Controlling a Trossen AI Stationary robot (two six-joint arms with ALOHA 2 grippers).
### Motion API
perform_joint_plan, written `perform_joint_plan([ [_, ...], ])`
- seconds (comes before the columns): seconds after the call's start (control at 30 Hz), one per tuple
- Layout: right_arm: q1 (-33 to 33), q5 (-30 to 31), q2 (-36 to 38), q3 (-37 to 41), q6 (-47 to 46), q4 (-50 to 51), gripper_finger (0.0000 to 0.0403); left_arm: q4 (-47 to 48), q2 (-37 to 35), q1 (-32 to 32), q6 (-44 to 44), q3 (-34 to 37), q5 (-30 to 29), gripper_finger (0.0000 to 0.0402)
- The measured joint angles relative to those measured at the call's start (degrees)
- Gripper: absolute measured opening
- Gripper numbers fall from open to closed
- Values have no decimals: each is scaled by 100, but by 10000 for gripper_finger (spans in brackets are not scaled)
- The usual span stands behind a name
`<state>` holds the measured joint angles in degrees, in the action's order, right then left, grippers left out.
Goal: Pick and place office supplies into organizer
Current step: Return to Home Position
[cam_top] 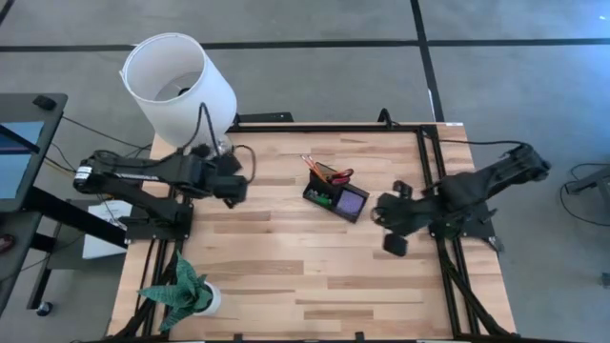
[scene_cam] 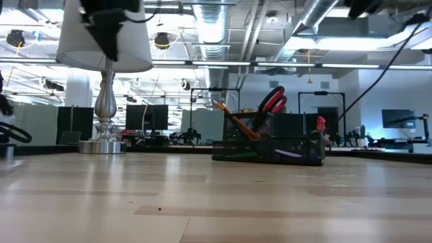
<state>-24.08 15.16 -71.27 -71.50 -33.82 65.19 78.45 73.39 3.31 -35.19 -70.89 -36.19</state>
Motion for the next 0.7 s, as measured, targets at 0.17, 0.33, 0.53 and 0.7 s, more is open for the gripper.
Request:
perform_joint_plan([
  [0.17, -349, 312, 752, 0, 320, 45, 0, 1172, -463, 85, -1058, 27, -652, 128],
  [0.33, -661, 286, 1664, 89, 783, -401, 0, 804, -1430, 266, -836, 163, -622, 128],
  [0.53, -1142, 288, 3037, 1487, 1420, -2132, 0, -278, -3120, 684, -779, 1164, -763, 128],
  [0.7, -1495, -312, 4184, 3485, 1927, -4278, 0, -3267, -4734, 1056, 333, 3186, 438, 128],
])
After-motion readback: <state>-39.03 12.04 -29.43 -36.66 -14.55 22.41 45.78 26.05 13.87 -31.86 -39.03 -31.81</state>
